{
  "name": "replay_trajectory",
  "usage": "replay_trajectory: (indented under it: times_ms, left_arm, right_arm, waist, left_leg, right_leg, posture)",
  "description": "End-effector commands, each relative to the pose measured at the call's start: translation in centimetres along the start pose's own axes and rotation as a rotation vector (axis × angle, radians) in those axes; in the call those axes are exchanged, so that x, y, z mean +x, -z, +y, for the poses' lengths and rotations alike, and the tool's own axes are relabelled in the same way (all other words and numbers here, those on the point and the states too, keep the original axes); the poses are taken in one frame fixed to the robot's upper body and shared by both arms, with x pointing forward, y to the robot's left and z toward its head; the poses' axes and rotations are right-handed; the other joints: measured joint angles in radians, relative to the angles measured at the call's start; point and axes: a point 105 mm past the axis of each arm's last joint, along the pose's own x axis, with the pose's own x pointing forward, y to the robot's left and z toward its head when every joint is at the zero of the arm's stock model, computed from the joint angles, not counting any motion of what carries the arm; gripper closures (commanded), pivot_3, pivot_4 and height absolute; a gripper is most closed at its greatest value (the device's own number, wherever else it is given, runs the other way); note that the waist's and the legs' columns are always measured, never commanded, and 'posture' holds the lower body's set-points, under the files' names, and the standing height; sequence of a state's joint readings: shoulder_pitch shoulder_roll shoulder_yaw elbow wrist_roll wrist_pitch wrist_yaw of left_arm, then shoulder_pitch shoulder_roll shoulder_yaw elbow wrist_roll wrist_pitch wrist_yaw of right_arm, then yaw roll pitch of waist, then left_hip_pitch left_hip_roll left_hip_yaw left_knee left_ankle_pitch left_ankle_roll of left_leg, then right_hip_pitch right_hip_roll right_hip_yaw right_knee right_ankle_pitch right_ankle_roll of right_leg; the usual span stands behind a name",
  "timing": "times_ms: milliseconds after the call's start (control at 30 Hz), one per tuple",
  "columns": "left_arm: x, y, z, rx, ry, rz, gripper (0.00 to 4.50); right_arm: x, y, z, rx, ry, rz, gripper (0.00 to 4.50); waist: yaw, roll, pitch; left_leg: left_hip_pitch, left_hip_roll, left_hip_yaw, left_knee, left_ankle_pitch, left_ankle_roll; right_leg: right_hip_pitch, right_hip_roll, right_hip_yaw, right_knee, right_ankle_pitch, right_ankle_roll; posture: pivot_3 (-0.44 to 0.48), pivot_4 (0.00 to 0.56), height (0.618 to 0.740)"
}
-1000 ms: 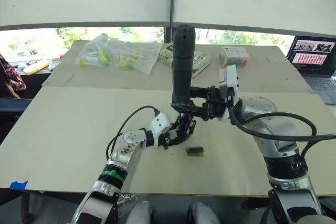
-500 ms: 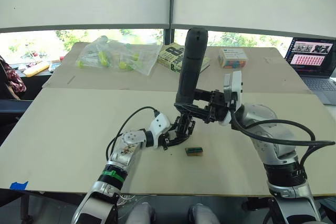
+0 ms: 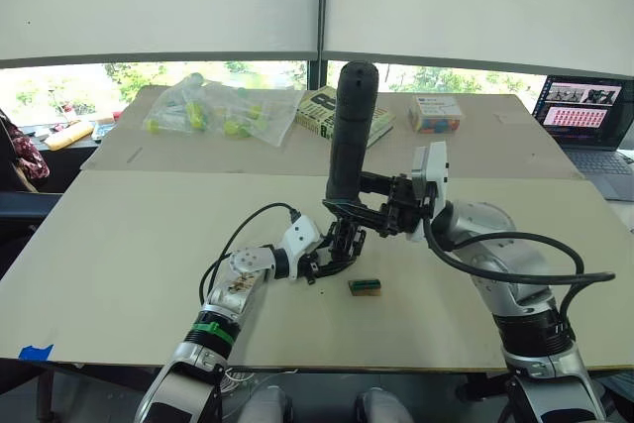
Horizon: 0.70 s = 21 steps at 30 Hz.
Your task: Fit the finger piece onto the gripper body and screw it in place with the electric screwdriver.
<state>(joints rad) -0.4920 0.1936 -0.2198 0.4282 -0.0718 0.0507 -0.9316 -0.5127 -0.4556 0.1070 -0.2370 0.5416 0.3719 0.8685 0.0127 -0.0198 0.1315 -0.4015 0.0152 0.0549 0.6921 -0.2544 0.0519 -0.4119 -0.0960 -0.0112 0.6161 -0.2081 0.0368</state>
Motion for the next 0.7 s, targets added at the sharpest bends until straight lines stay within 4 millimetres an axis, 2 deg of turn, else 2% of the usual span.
replay_trajectory:
  times_ms: [33, 200, 267, 700]
  left_arm:
    - [0.5, 2.0, -1.7, -0.047, 0.067, 0.063, 2.22]
    - [0.5, 2.0, -1.8, -0.05, 0.067, 0.063, 2.22]
    - [0.5, 2.0, -1.8, -0.05, 0.066, 0.063, 2.22]
    - [0.4, 2.1, -1.9, -0.054, 0.068, 0.066, 2.22]
  right_arm:
    - [-0.9, 4.2, -0.5, 0.055, 0.062, 0.182, 2.58]
    - [-0.6, 4.6, -0.2, 0.057, 0.058, 0.192, 2.58]
    - [-0.6, 5.0, 0.4, -0.009, 0.01, 0.236, 2.58]
    - [-0.2, 4.8, 0.4, 0.072, 0.044, 0.19, 2.58]
  waist:
    - [0.0, 0.0, 0.0]
    - [0.0, 0.0, 0.0]
    - [0.0, 0.0, 0.0]
    - [0.0, -0.001, -0.001]
  left_leg:
    - [0.001, 0.0, 0.0, -0.001, 0.0, 0.0]
    - [0.005, 0.0, 0.0, -0.003, 0.0, 0.0]
    - [0.005, 0.0, 0.0, -0.004, 0.0, 0.0]
    - [0.007, 0.0, 0.0, -0.007, 0.0, 0.0]
  right_leg:
    - [0.002, 0.0, 0.0, -0.001, 0.0, 0.0]
    - [0.006, -0.001, -0.001, -0.005, 0.0, 0.0]
    - [0.006, -0.002, -0.001, -0.005, 0.0, 0.0]
    - [0.007, -0.005, -0.001, -0.006, -0.003, -0.005]
  posture:
    - [0.0, 0.15, 0.74]
    - [0.0, 0.15, 0.74]
    - [0.0, 0.15, 0.74]
    - [0.0, 0.15, 0.74]
